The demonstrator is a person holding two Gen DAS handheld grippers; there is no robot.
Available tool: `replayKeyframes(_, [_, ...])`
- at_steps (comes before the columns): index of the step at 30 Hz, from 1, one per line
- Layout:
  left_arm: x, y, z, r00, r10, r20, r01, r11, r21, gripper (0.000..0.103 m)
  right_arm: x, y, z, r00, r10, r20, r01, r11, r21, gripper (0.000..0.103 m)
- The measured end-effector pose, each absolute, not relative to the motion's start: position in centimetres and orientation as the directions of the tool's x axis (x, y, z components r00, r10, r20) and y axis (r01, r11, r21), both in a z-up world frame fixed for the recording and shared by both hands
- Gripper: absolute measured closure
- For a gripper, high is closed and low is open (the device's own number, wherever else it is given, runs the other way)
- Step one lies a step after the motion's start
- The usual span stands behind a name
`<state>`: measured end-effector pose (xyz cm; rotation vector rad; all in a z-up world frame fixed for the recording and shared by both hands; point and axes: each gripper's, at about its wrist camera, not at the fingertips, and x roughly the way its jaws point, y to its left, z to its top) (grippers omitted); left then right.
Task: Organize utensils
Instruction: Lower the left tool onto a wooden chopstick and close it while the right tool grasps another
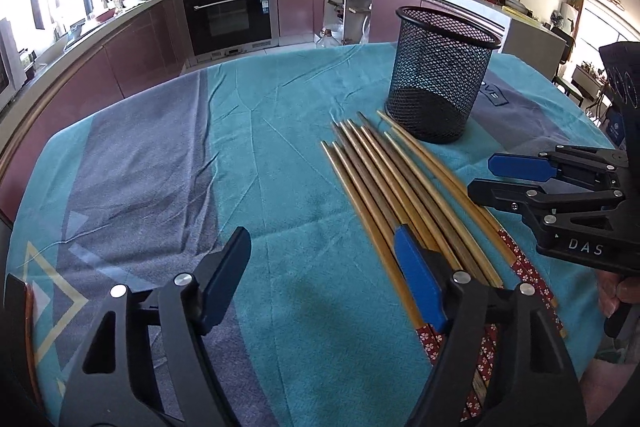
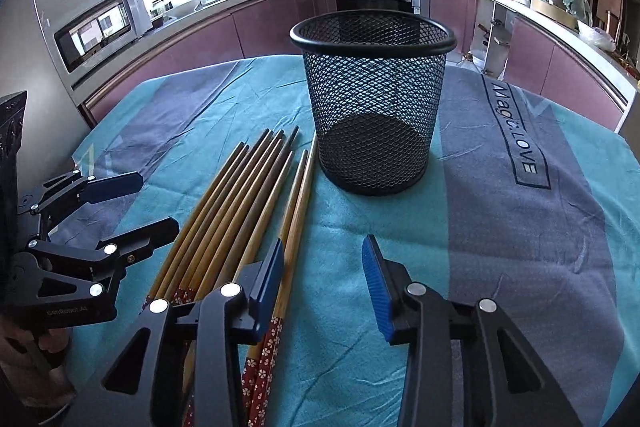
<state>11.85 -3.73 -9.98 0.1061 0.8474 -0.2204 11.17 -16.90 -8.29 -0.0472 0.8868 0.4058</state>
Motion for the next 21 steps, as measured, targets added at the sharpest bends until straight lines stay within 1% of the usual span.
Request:
replayKeyframes(1, [12.1,-3.8,-10.2,0.633,-0.153,-0.759,0.237,0.971,0.002,0.033,11.4,-16.8,-8.4,0.559,0.325,-0.763,-0.365,0.922,0.125,0.065])
replayKeyframes(5, [12.2,-4.1,-10.5,0.615,-0.163,-0.771,0.247,0.969,-0.008,0.034,11.7,-16.5,-8.5,0.551,0.317,-0.772,-0.37,0.922,0.114,0.065])
replayKeyframes(7, [12.3,-4.2,-10.5,0.611,-0.169,-0.773,0.252,0.968,-0.012,0.037,11.9,-16.3,-8.7,0.549,0.307,-0.778,-0.374,0.922,0.099,0.065])
replayKeyframes(9, [12.4,-4.1,-10.5,0.602,-0.176,-0.779,0.256,0.966,-0.021,0.042,11.9,-16.1,-8.7,0.551,0.295,-0.781,-0.38,0.921,0.081,0.065])
replayKeyframes(10, [12.6,-4.1,-10.6,0.594,-0.184,-0.783,0.26,0.965,-0.029,0.046,11.9,-15.9,-8.7,0.55,0.292,-0.782,-0.382,0.921,0.075,0.065])
replayKeyframes(12, [12.9,-4.2,-10.8,0.592,-0.175,-0.787,0.263,0.965,-0.017,0.051,12.0,-15.8,-8.7,0.55,0.289,-0.784,-0.386,0.92,0.069,0.064])
replayKeyframes(16, [13.3,-4.4,-10.8,0.584,-0.185,-0.79,0.282,0.959,-0.017,0.053,12.2,-15.4,-8.7,0.55,0.279,-0.787,-0.397,0.916,0.048,0.063])
replayKeyframes(18, [13.6,-4.6,-10.8,0.581,-0.192,-0.791,0.289,0.957,-0.02,0.058,12.4,-15.0,-8.7,0.55,0.275,-0.788,-0.404,0.914,0.038,0.063])
replayKeyframes(21, [14.1,-4.8,-10.8,0.579,-0.196,-0.792,0.294,0.956,-0.021,0.069,12.8,-14.6,-8.8,0.55,0.277,-0.788,-0.409,0.912,0.035,0.066])
